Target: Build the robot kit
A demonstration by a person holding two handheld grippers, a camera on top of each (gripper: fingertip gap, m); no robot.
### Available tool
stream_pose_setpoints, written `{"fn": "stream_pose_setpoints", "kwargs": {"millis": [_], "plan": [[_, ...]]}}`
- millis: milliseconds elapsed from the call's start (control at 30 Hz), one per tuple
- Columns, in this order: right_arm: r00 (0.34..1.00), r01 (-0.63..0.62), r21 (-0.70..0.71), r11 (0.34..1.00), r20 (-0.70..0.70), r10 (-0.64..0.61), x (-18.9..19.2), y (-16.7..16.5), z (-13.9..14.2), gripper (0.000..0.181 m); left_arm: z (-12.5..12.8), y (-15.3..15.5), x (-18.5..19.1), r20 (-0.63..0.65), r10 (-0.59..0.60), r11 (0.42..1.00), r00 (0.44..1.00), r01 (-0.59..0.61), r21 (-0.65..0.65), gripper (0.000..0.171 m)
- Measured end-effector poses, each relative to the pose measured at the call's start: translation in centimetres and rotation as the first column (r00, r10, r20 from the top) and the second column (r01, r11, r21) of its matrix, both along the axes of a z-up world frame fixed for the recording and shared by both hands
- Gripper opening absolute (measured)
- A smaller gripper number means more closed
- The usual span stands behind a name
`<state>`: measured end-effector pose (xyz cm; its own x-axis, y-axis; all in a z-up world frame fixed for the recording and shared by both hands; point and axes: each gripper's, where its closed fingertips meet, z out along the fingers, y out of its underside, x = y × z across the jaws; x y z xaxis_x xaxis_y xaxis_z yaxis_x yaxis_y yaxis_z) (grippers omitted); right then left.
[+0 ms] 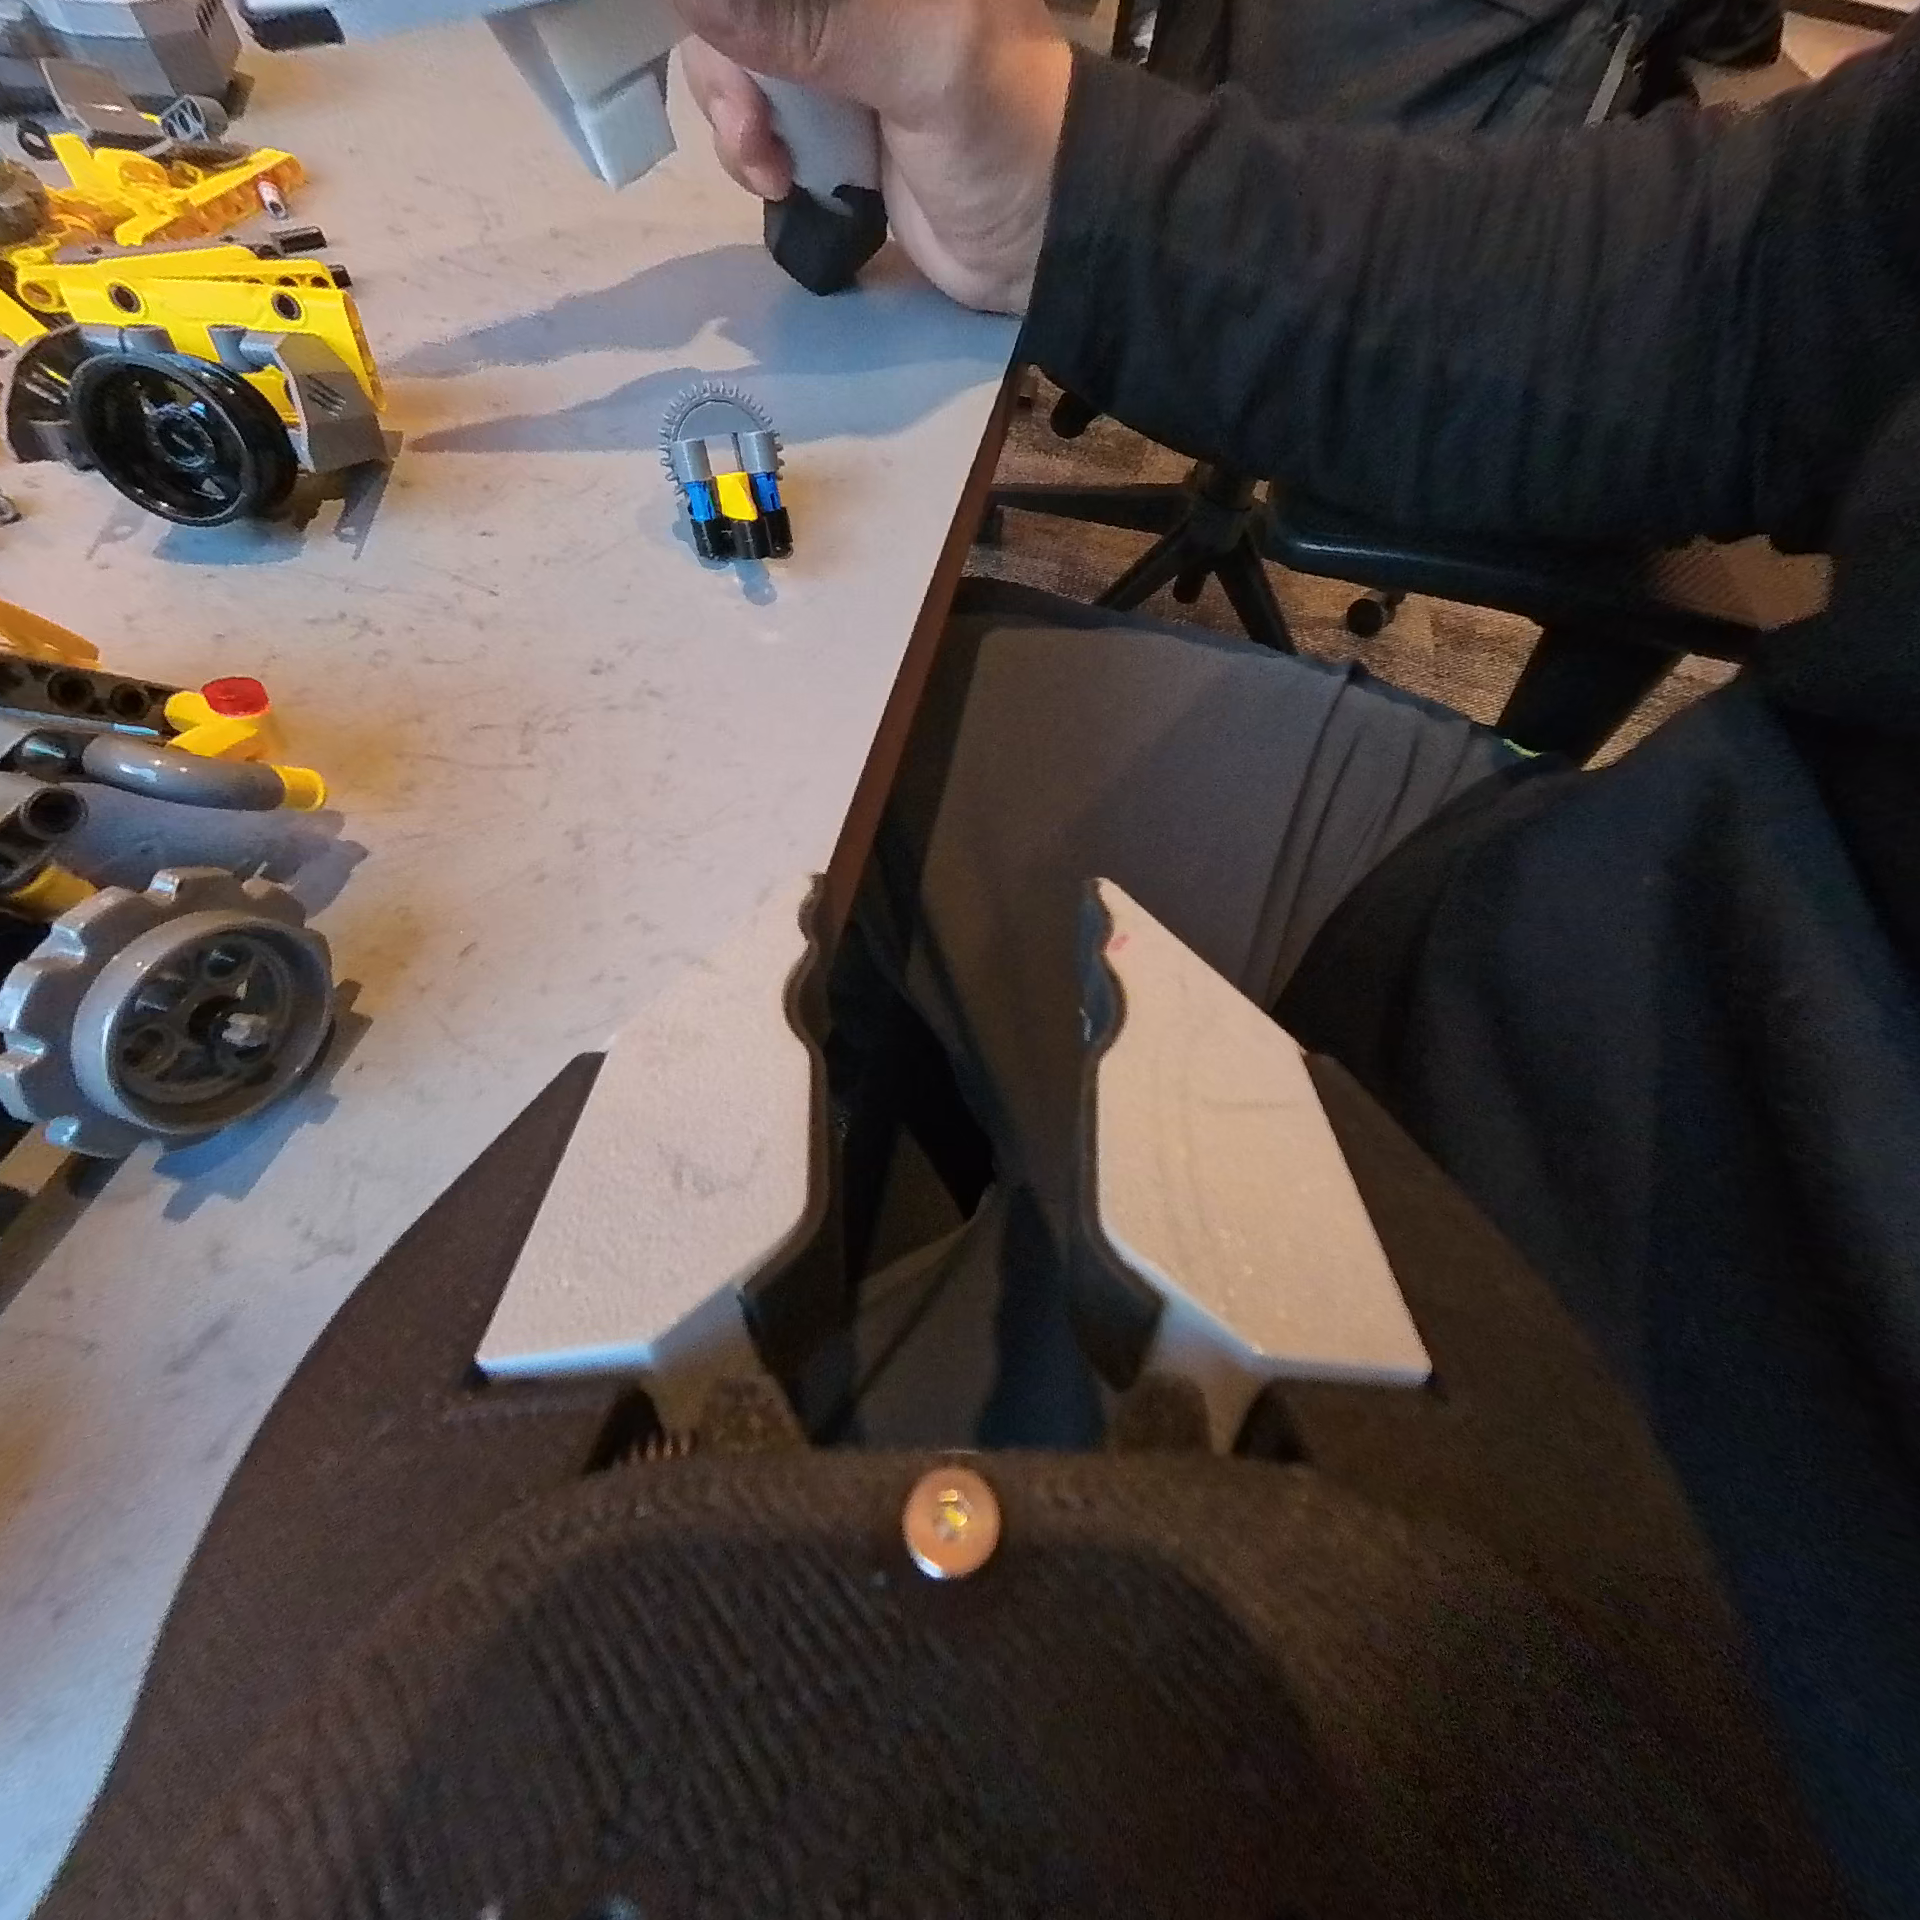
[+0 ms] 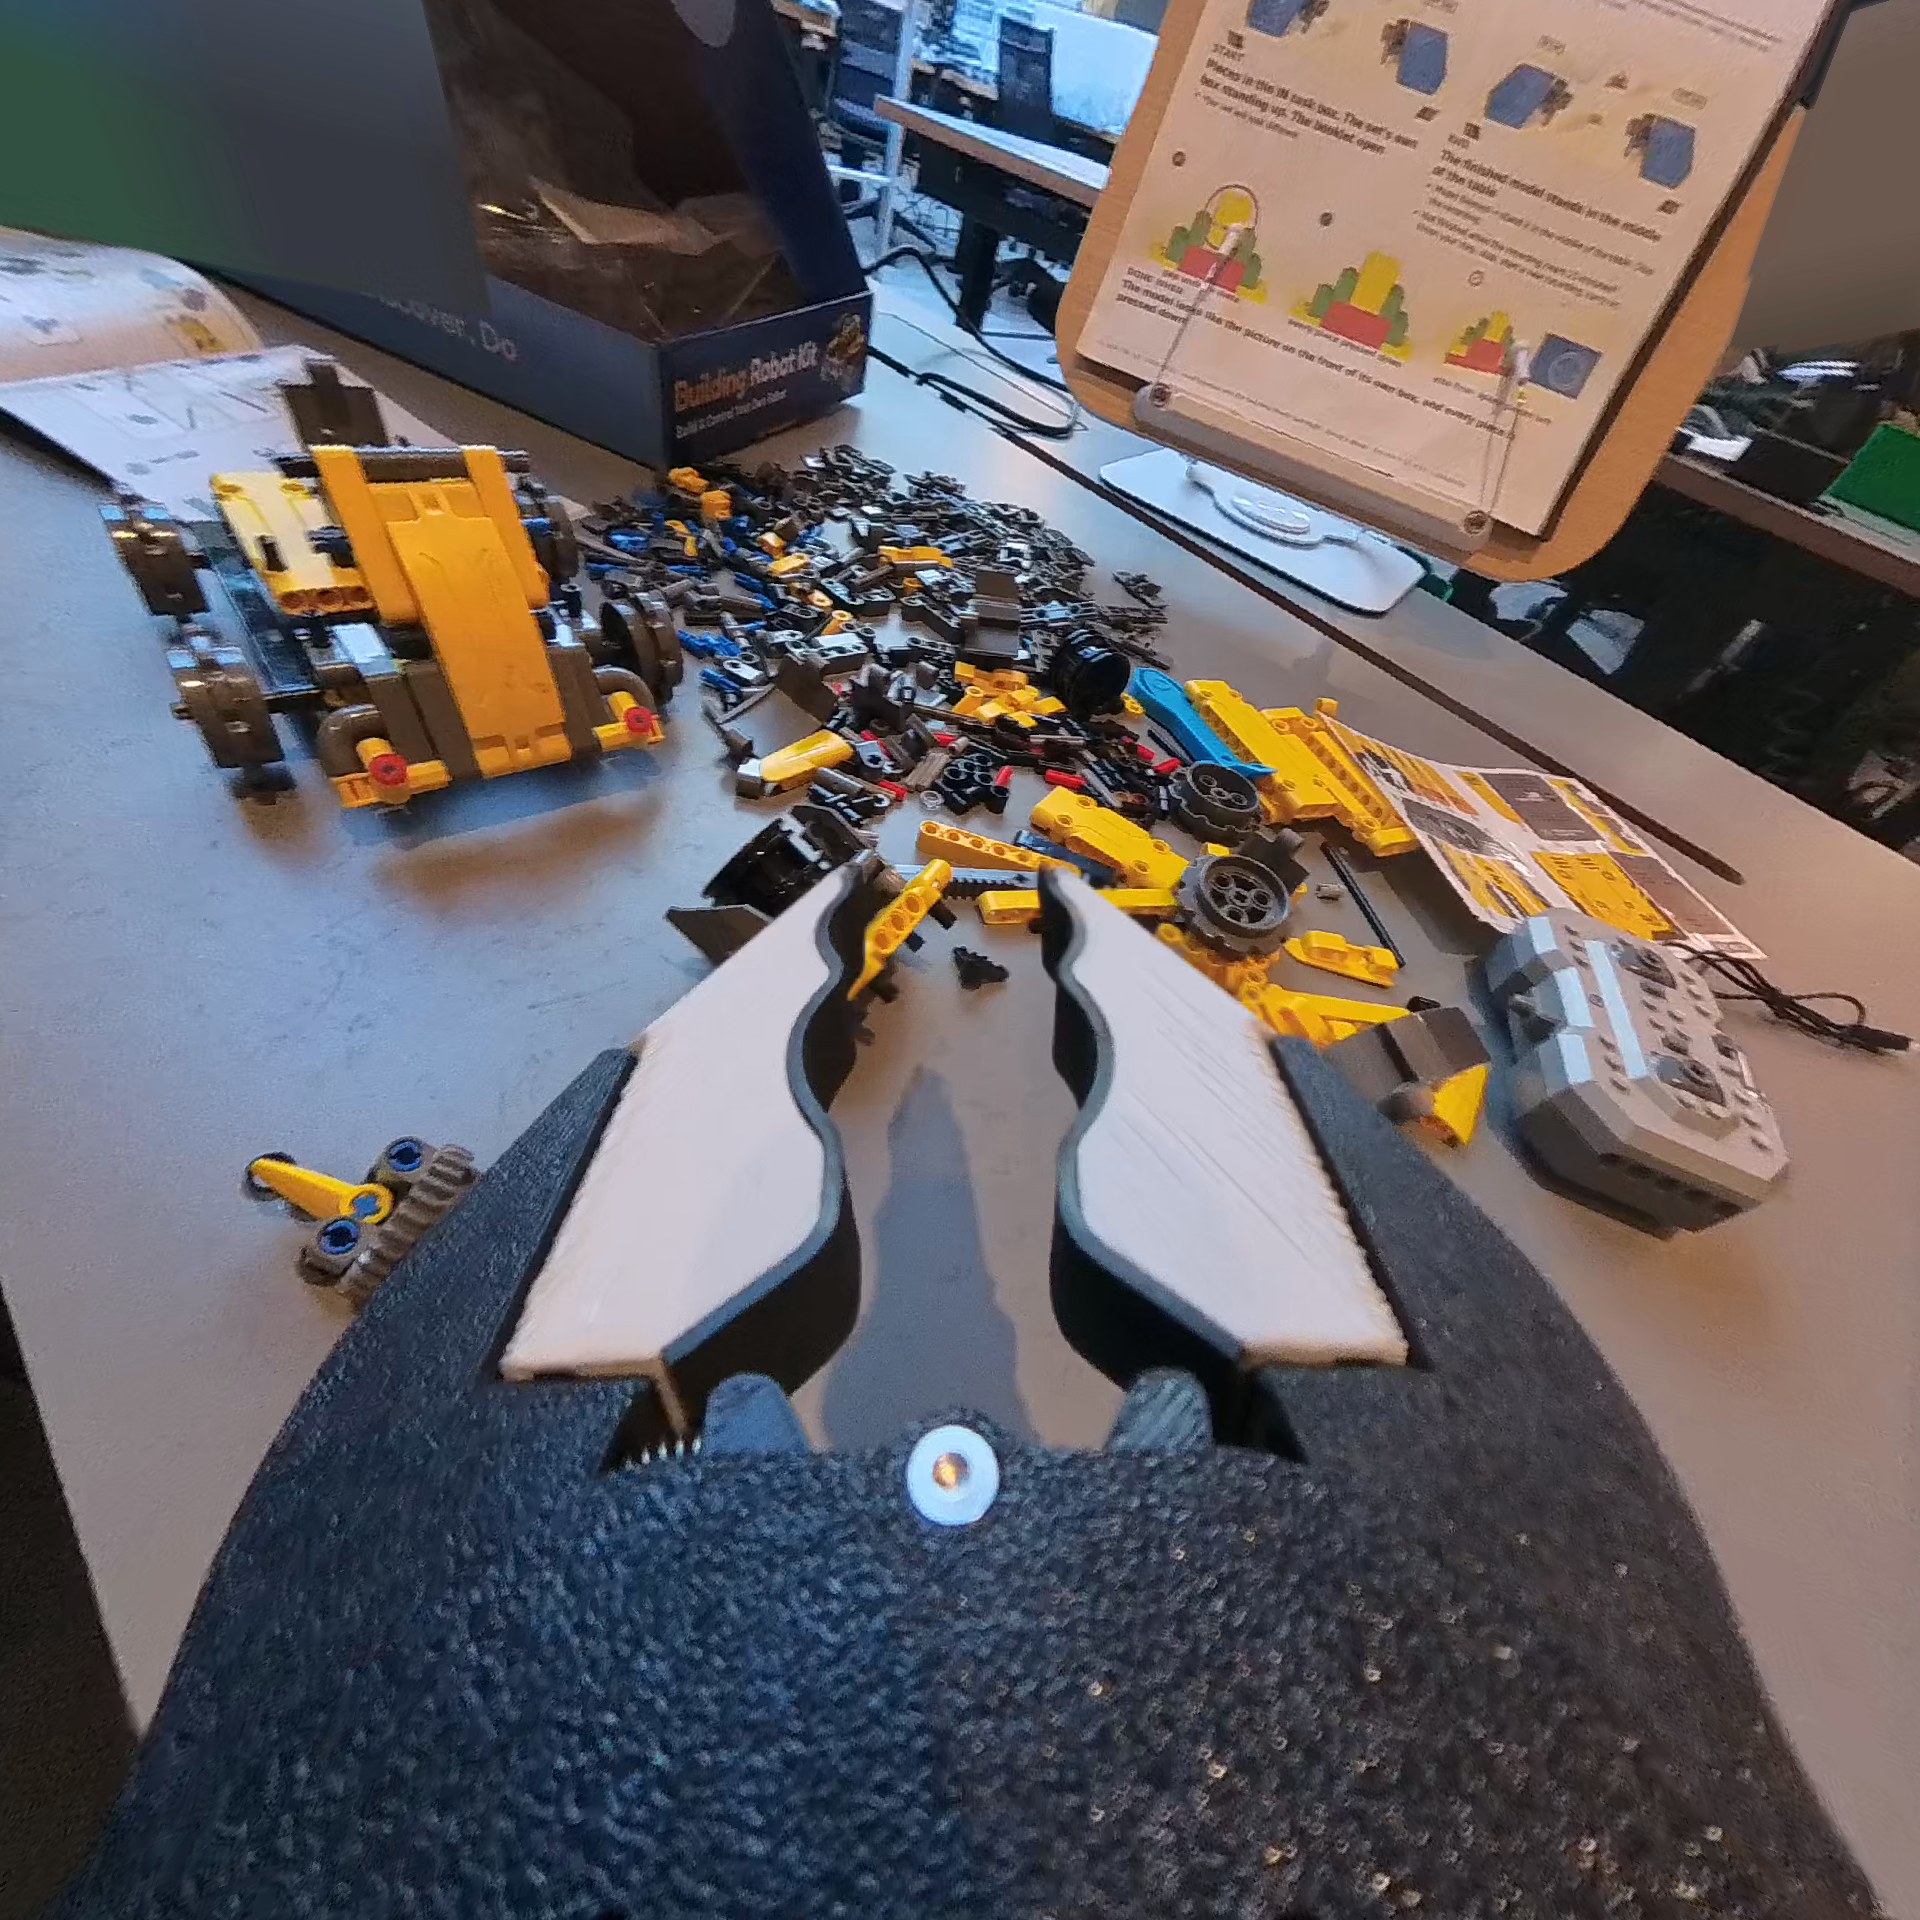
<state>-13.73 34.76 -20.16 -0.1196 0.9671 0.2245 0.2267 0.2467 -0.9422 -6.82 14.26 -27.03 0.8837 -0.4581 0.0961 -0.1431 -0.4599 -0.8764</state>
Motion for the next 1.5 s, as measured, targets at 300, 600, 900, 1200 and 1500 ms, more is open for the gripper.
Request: {"fn": "stream_pose_setpoints", "kwargs": {"millis": [300,600,900,1200,1500], "plan": [[0.848,-0.427,-0.204,0.881,0.248,0.469,5.3,-8.7,-2.9,0.045,-0.1,0.1,0.1,0.003,0.001,1.000,1.000,-0.001,0.000,0.046],[0.675,-0.543,-0.094,0.835,0.542,0.500,6.3,-8.3,-6.8,0.060,-0.7,0.1,0.5,-0.023,-0.016,1.000,1.000,0.016,-0.020,0.045],[0.620,-0.609,-0.053,0.791,0.591,0.516,5.9,-9.2,-7.4,0.033,-0.7,0.1,0.4,-0.022,-0.019,1.000,1.000,0.018,-0.022,0.044],[0.733,-0.490,-0.072,0.869,0.505,0.455,5.4,-7.7,-6.1,0.033,-0.2,0.0,0.2,-0.020,-0.013,1.000,1.000,0.013,-0.007,0.046],[0.827,-0.371,-0.064,0.926,0.430,0.362,5.4,-5.1,-5.6,0.033,-0.8,0.1,0.2,-0.026,-0.023,1.000,0.999,0.022,-0.015,0.039]]}}
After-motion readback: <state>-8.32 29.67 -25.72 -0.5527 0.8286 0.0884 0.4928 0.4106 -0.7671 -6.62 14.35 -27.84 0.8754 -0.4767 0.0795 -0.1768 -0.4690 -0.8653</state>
